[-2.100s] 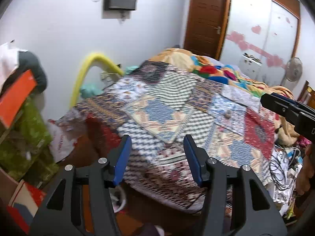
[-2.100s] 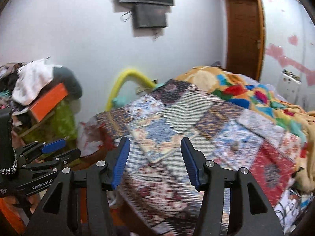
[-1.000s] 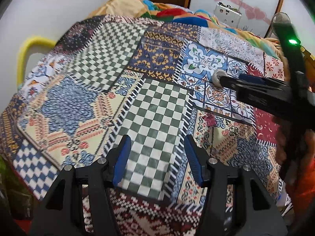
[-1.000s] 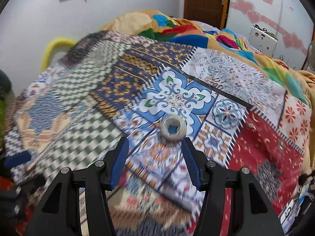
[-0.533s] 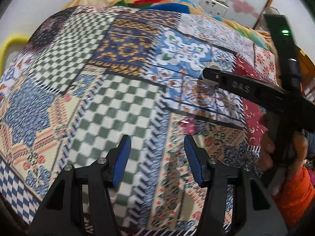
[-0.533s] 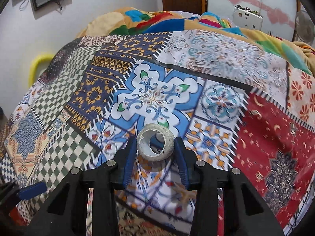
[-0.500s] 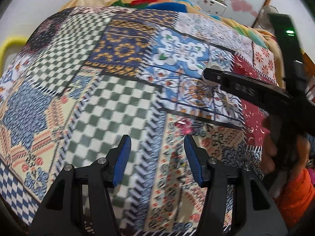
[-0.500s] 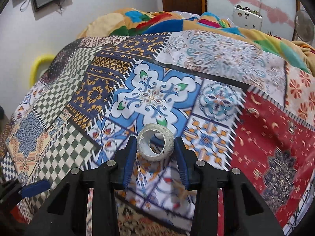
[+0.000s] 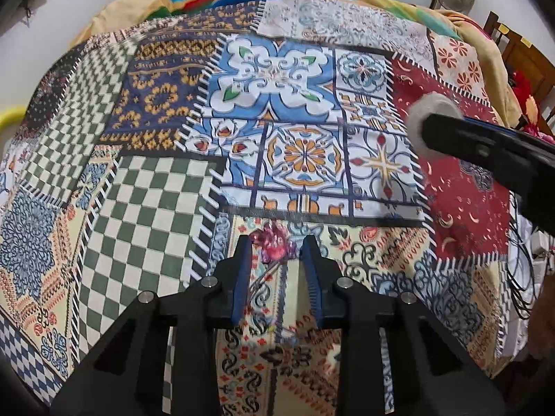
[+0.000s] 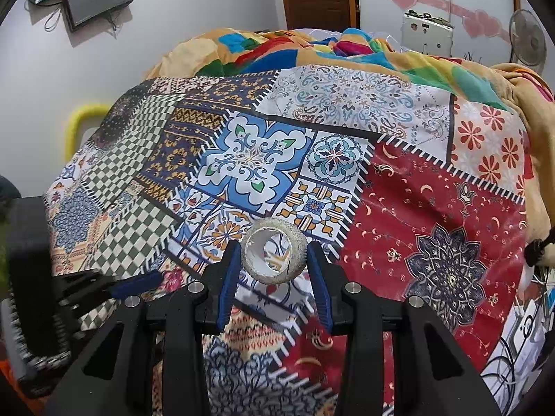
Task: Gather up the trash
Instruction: 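Carry the pink toy and tape roll with both tools down to the white bucket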
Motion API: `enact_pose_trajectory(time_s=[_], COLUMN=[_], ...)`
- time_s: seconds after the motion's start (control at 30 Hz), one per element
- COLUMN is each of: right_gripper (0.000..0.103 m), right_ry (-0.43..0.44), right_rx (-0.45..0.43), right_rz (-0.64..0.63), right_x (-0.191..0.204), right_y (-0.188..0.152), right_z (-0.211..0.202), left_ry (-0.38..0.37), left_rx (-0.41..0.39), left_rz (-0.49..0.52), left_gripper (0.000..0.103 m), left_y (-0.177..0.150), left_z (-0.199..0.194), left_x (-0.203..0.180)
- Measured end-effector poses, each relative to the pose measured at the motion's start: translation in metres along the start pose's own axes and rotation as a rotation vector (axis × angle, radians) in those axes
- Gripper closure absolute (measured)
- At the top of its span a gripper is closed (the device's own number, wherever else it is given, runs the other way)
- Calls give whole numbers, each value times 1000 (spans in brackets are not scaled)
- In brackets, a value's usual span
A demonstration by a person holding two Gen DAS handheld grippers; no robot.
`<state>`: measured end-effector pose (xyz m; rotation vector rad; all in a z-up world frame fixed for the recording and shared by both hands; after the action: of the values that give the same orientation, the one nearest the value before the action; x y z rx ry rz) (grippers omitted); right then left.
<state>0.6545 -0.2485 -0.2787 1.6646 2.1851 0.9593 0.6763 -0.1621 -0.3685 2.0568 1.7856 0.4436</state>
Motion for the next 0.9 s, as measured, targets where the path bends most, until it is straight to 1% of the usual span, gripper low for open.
enact_pose_trajectory(time_s=[0.03,0.07,0.13,0.2,0.3,0.43,0.63,0.73,0.9], right_gripper=[67,67,67,67,67,67,67,67,67], right_ry=[2,10,11,11,14,43,66,85,126], right_rx=[-2,-3,-2,-1,-1,-4,-40,-47,-69], right_rz=[0,-1,-10,-28,-51,-59,-104,-128,-182], right_x=[1,3,7,12,21,37,79,103,151], right_y=[-1,-2,-3,-5,-8,-8,-6,-10,-19], right_z=[-2,-7,-12,-19,-29,-43,-77,-94,-123], left_ry=[5,2,-34,-41,-50,-47,-38,-11,26], left_rx=[-2,-4,-12,-30,-59,-99,-170,-206,-233], left_rz=[1,-4,-33,-49,-59,-72,-123,-143,-179], left_gripper=[83,84,84,84,84,84,84,84,84], left_y=[1,2,2,1,2,4,-7,-19,-47], left_z=[1,0,-3,-13,-39,-80,-153,-190,-235], left_x=[0,0,0,1,7,19,45,65,97])
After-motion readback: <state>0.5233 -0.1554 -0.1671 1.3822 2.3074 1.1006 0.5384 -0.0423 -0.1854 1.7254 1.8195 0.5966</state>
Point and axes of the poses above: each gripper's, at about its wrist camera, not at the fingertips, and z roughly the way its jaws point, x to its left, y to its top, the point moved 8 cm from there along z, roughly the way its jaws point, and after that the axes turned 3 degrees about y, right-handed, at the moved point
